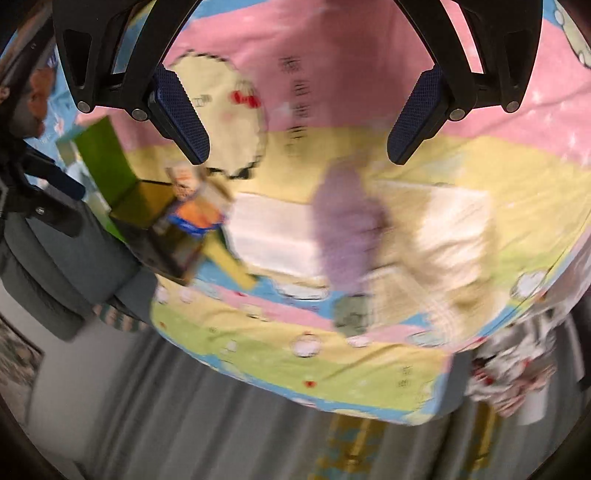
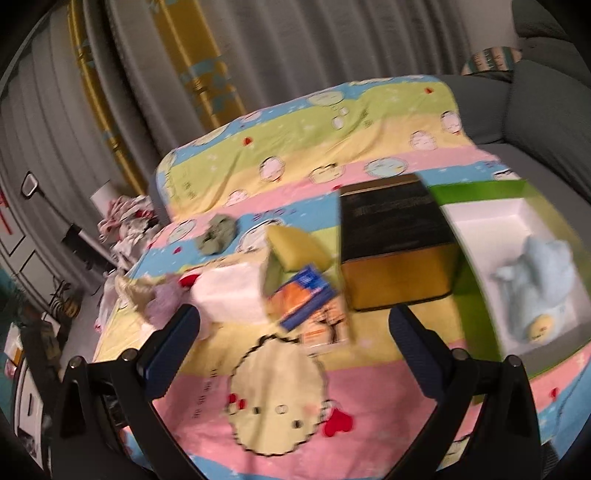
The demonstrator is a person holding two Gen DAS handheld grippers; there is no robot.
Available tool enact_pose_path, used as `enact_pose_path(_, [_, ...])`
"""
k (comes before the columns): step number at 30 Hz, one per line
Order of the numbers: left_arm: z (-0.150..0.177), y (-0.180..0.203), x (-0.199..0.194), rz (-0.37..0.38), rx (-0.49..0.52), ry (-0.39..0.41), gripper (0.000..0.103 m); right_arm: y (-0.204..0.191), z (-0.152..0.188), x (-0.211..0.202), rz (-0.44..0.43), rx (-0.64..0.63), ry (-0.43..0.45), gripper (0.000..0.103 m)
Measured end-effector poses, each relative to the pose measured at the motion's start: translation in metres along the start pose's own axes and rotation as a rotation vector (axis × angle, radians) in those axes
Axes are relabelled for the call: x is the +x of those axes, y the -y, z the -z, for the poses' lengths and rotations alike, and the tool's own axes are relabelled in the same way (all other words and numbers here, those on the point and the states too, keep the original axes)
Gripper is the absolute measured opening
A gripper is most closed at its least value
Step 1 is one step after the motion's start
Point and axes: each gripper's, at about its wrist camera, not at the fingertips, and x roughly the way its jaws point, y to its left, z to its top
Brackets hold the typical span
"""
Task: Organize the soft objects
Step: 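Withdraw the right tool from the box back toward the towel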
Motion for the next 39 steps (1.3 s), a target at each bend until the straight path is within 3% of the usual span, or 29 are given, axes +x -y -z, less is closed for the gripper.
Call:
enact_pose_path(3, [-0.001,-0.014,0.003,-0.046,-0.043,-0.018,0.097,-0.014,0.006,0.013,0.033,-0.022,-0.034,0.101])
enact_pose_path(8, [-0.004,-0.026,-0.004,-0.022,-0.082,0.0,0.097,-0.03,0.015,0.018,0.109,-0.12,-0.015,0.091])
enact_pose_path(13, [-0.006,-0.035,-0.008,-0.036,-0.117,0.003,0.097,-0.027,0.015,0.02,0.07,-0.084,-0.033,0.086])
enact_pose_path(20, [-0.007,-0.04,-0.012,-0.099,-0.106,0.008,0.097,-0.031,0.019,0.022,0.076,-0.07,-0.039,0.066])
enact_pose_path(23, [-0.008,-0.042,-0.013,-0.088,-0.101,0.005,0.097,-0.032,0.02,0.028,0.074,-0.067,-0.059,0.057])
enact_pose_path(27, [-0.008,-0.04,-0.014,-0.063,-0.096,0.01,0.097,-0.034,0.023,0.033,0.051,-0.064,-0.075,0.056])
enact_pose_path(29, [-0.009,-0.04,-0.016,-0.061,-0.089,0.016,0.09,-0.036,0.024,0.034,0.026,-0.067,-0.081,0.056])
enact_pose_path(31, [-0.009,-0.038,-0.016,-0.06,-0.079,0.016,0.076,-0.038,0.024,0.035,0.023,-0.073,-0.081,0.056])
enact_pose_path(35, [-0.008,-0.038,-0.016,-0.074,-0.089,0.011,0.072,-0.04,0.026,0.037,-0.016,-0.045,-0.088,0.058])
enact_pose_path(37, [-0.009,-0.039,-0.016,-0.081,-0.095,0.002,0.048,-0.042,0.027,0.038,-0.058,-0.032,-0.102,0.058])
enact_pose_path(39, [-0.01,-0.042,-0.015,-0.065,-0.096,-0.011,0.043,-0.045,0.028,0.04,-0.06,-0.036,-0.109,0.058])
